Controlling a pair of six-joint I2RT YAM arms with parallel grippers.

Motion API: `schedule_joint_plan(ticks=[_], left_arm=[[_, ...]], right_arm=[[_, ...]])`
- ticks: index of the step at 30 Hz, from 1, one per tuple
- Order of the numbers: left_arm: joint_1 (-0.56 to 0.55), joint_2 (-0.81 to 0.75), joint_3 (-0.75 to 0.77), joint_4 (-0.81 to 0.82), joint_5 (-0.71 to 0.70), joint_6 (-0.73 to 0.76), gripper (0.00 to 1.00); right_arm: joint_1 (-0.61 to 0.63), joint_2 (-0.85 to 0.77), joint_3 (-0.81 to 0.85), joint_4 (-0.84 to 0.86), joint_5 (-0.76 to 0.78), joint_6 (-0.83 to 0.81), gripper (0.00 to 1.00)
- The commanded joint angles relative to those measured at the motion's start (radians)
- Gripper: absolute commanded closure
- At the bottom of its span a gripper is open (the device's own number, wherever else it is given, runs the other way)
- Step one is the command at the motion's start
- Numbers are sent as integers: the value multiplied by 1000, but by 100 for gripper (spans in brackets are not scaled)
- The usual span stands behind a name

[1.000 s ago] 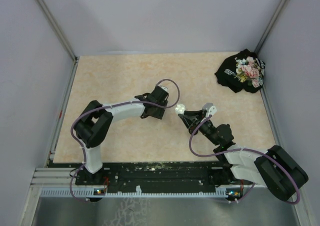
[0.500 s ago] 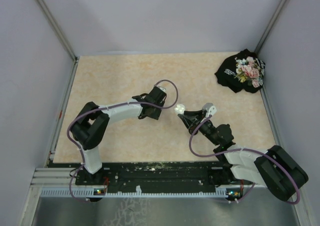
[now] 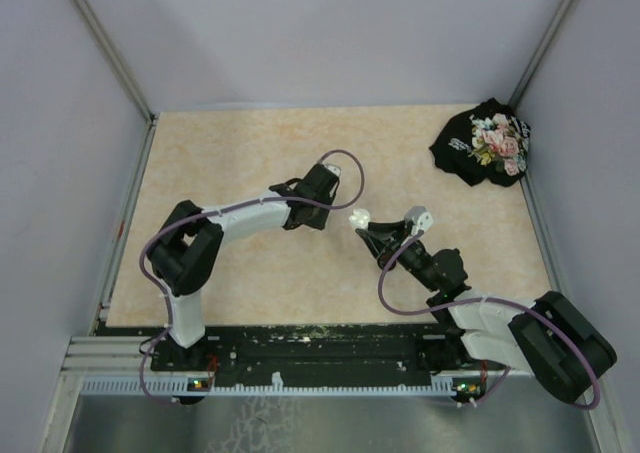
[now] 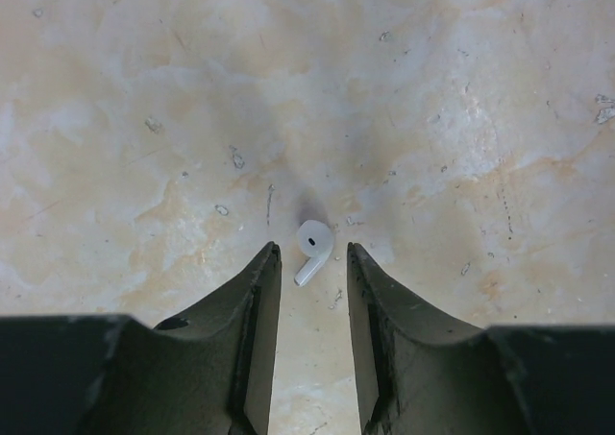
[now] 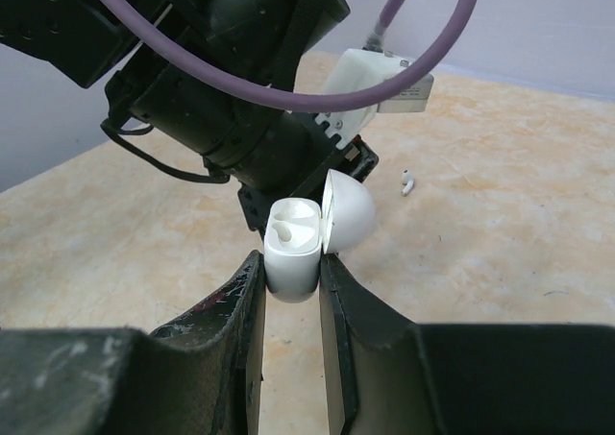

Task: Insert the wireless bluetooth earbuds into the charging case
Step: Pick up the earbud from the center of the board.

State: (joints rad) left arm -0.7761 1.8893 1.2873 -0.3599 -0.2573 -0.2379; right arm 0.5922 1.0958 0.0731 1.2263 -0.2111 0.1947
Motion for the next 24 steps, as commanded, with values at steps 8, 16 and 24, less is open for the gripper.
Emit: schedule_joint_plan(ticks=[8, 16, 24], left_arm=[[12, 68, 49, -17, 30, 3, 66], [16, 101, 67, -42, 40, -8, 70], [24, 112, 58, -50, 58, -18, 74]], right_arm=[[-6, 4, 34, 51, -2, 9, 100], [-6, 6, 36, 58, -11, 15, 100], [-6, -6, 34, 54, -7, 12, 100]])
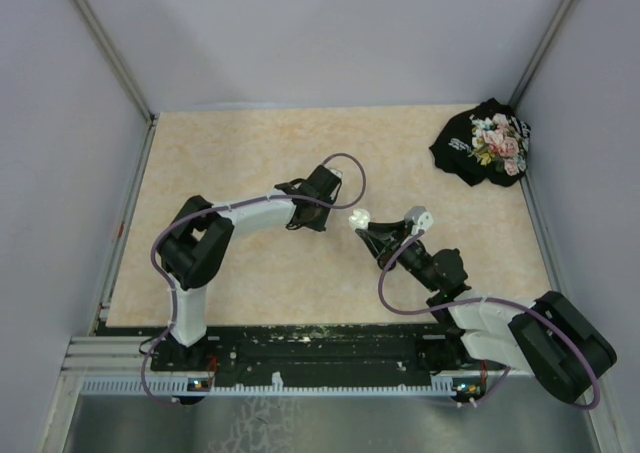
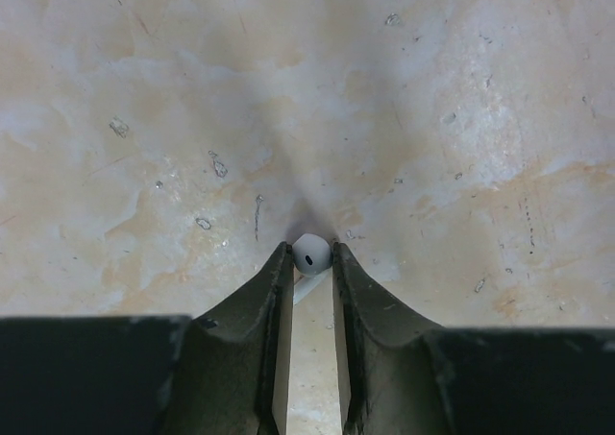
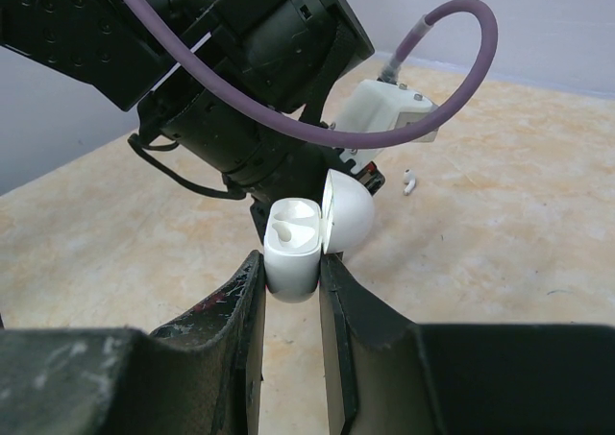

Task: Insert the wireless bluetooth earbuds into the charging case
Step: Pick up the earbud from the center of the board.

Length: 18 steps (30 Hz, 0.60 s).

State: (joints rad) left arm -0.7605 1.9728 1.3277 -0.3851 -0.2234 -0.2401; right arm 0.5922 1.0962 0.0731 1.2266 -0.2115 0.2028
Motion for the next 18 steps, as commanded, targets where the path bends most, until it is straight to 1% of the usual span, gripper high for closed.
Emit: schedule_joint_plan(ticks=[1, 3, 6, 9, 13, 18], left_arm=[[9, 27, 14, -26, 25, -18, 75], [10, 23, 5, -23, 29, -21, 76], [16, 16, -10, -12, 35, -22, 82], [22, -6, -26, 3, 42, -27, 85], [33, -72, -75, 47, 54, -34, 89], [56, -169, -167, 130, 76, -36, 91]], right_arm=[[-6, -8, 34, 51, -7, 3, 100], [-6, -8, 36, 46, -7, 0, 100], [-6, 3, 37, 48, -8, 1, 100], [-6, 15, 40, 65, -20, 3, 100], [-6, 13, 42, 56, -21, -2, 100], [-6, 30, 55, 38, -31, -15, 100]])
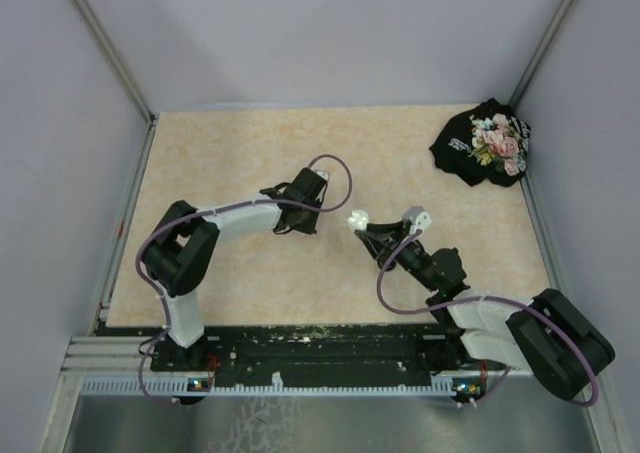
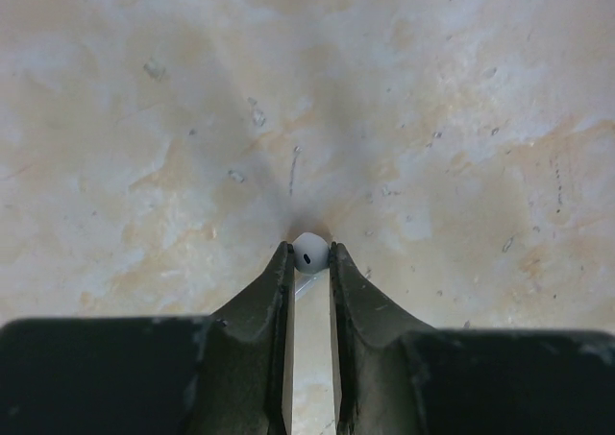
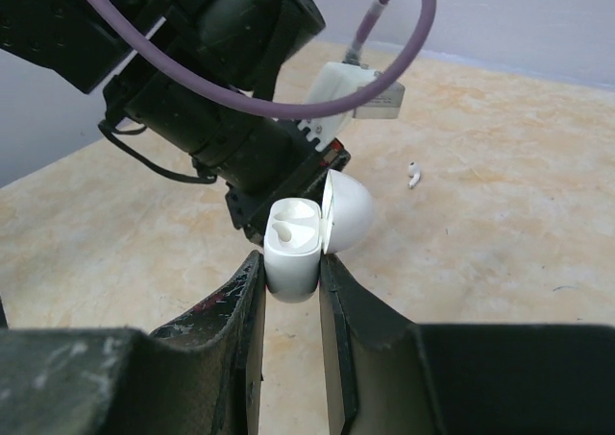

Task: Insert the wireless bluetooth earbuds into the charging case
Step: Pick up the earbud from the center of the board.

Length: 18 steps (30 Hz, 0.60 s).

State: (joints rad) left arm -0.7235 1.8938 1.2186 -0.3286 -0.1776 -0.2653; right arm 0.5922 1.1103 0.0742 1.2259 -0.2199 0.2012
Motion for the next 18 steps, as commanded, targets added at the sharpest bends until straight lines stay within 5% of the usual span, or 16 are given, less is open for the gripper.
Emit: schedule_joint_plan(ticks=[1, 18], left_arm=[[26, -107, -73, 87, 38, -12, 92], [85, -504, -405, 490, 288, -13, 96]], right_arm=[[-6, 28, 55, 44, -25, -14, 100], [17, 136, 116, 76, -61, -34, 100]])
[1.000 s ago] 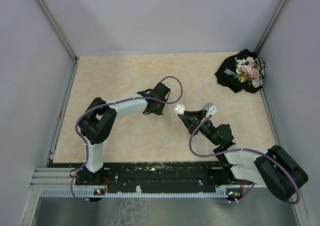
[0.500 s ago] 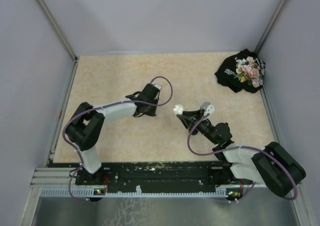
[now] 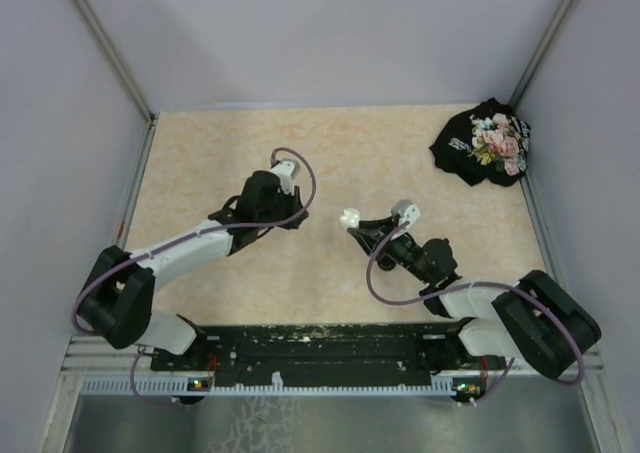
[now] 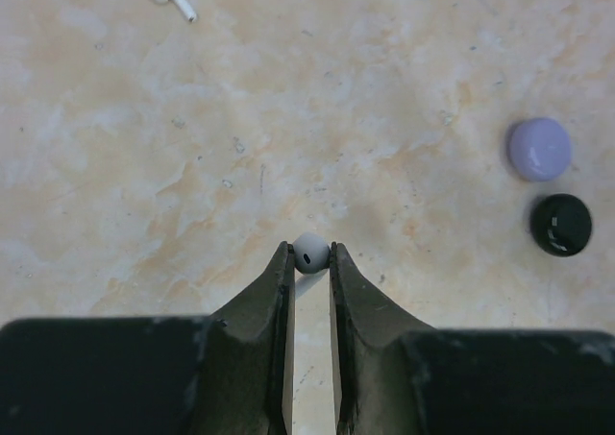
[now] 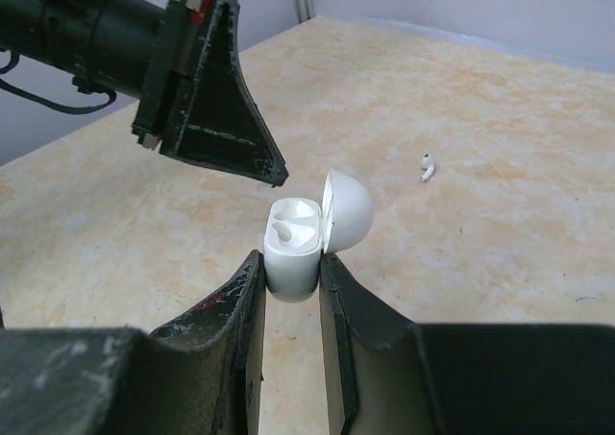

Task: Insert the wireless bluetooth earbuds into the charging case
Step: Pick up the earbud from the center of the board.

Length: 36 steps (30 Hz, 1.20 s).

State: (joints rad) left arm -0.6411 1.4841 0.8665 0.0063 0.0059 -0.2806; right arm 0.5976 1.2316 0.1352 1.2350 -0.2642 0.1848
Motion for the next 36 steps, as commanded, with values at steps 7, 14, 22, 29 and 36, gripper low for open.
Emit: schedule_joint_plan(ticks=[7, 14, 22, 29, 36], left_arm=[[3, -236, -126, 299, 278, -37, 96], [-5, -328, -193, 460, 404, -115, 96], [-27, -348, -201, 561, 479, -155, 97], [-29, -356, -222, 647, 502, -167, 97], [-33, -370, -234, 715, 516, -213, 98]], right_arm=[[25, 52, 87, 75, -10, -33, 100], [39, 127, 105, 208, -53, -56, 100], [48, 290, 117, 491, -150, -99, 100], [59, 282, 145, 491, -182, -109, 100], [59, 210, 153, 491, -202, -108, 100]])
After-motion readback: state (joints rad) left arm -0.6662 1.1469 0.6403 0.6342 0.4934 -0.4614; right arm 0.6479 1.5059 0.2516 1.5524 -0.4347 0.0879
